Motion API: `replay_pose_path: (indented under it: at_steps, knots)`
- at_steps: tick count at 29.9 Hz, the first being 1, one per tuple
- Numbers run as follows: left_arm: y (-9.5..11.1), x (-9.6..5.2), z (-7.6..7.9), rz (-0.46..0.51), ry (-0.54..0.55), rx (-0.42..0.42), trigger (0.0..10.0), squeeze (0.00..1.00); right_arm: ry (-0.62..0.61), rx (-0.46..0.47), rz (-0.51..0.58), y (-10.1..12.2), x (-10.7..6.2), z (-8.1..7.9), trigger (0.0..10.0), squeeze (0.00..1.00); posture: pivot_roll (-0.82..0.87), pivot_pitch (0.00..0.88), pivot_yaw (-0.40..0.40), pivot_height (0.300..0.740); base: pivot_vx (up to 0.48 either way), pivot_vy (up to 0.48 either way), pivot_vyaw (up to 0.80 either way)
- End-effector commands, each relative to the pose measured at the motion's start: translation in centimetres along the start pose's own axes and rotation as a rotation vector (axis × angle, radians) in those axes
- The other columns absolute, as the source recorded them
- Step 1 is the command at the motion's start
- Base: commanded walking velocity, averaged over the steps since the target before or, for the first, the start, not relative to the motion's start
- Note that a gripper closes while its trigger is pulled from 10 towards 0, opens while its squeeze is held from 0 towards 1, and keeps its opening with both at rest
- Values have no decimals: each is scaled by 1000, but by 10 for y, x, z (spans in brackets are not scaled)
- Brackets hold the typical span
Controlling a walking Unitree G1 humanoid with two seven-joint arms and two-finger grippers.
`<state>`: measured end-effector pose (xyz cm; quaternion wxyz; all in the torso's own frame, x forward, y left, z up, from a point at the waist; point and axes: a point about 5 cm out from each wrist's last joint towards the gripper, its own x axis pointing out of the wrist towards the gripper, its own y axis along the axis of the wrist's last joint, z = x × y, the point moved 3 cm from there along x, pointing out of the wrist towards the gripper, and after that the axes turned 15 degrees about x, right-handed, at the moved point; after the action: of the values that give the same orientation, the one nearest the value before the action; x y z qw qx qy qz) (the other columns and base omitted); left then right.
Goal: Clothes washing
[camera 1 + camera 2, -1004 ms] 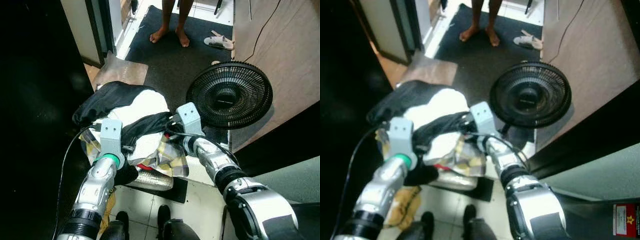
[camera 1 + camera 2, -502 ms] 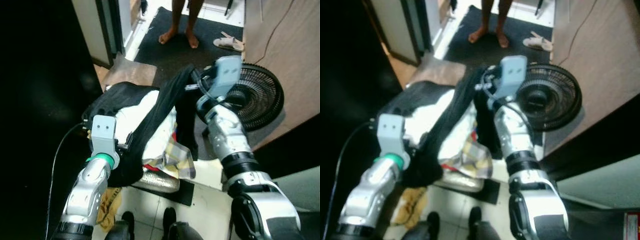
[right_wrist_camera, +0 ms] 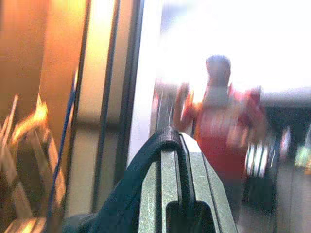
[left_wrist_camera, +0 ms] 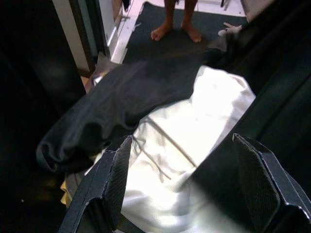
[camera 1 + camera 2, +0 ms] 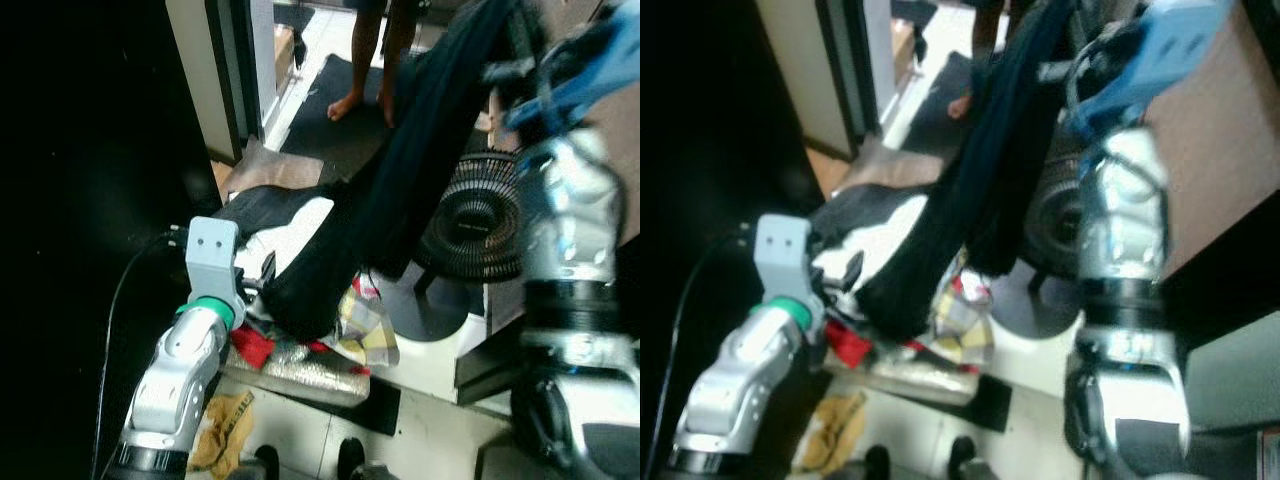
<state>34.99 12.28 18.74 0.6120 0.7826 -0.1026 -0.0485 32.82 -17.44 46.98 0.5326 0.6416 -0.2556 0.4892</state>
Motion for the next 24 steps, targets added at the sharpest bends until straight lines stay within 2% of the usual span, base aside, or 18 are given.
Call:
replay_pose_path:
  at_steps: [1, 3, 4, 5, 8, 10, 11, 13, 14, 15, 18, 20, 24]
  knots:
    - [-5, -2, 4, -17, -19, -14, 10000, 0, 71, -47, 183, 45, 13, -13, 10000, 0, 42, 90, 54, 740, 0, 0, 0]
    - [-5, -1, 4, -14, -20, -15, 10000, 0, 122, -98, 329, 84, 24, -23, 10000, 0, 40, 79, 54, 740, 0, 0, 0]
    - [-5, -1, 4, -14, -20, -15, 10000, 0, 122, -98, 329, 84, 24, -23, 10000, 0, 40, 79, 54, 740, 0, 0, 0]
    - [-3, -1, 3, -10, -18, -16, 10000, 0, 134, -133, 388, 99, 25, -27, 10000, 0, 41, 67, 51, 740, 0, 0, 0]
    - [1, 0, 1, 1, -11, -16, 10000, 0, 137, -158, 415, 107, 24, -30, 10000, 0, 41, 63, 50, 740, 0, 0, 0]
    - [8, 0, -5, 26, 14, -11, 10000, 0, 90, -134, 237, 62, 10, -22, 10000, 0, 46, 53, 39, 740, 0, 0, 0]
    - [8, 0, -5, 26, 14, -11, 10000, 0, 90, -134, 237, 62, 10, -22, 10000, 0, 46, 53, 39, 740, 0, 0, 0]
    - [16, -2, -13, 48, 40, -6, 10000, 0, 27, -77, 58, 16, -17, -16, 10000, 0, 67, 51, 33, 740, 0, 0, 0]
    - [16, -2, -13, 48, 40, -6, 10000, 0, 27, -77, 58, 16, -17, -16, 10000, 0, 67, 51, 33, 740, 0, 0, 0]
    - [18, -3, -15, 53, 45, -4, 10000, 0, 4, -57, 14, 5, -27, -14, 10000, 0, 67, 51, 33, 740, 0, 0, 0]
    - [19, -3, -16, 56, 46, 0, 10000, 0, -14, -41, -26, -5, -36, -14, 10000, 0, 68, 51, 36, 740, 0, 0, 0]
    - [20, -4, -16, 58, 42, 8, 10000, 0, -45, -25, -91, -22, -51, -13, 10000, 0, 62, 54, 43, 740, 0, 0, 0]
    - [20, -4, -16, 58, 40, 10, 10000, 0, -59, -18, -120, -30, -56, -13, 10000, 0, 59, 53, 42, 740, 0, 0, 0]
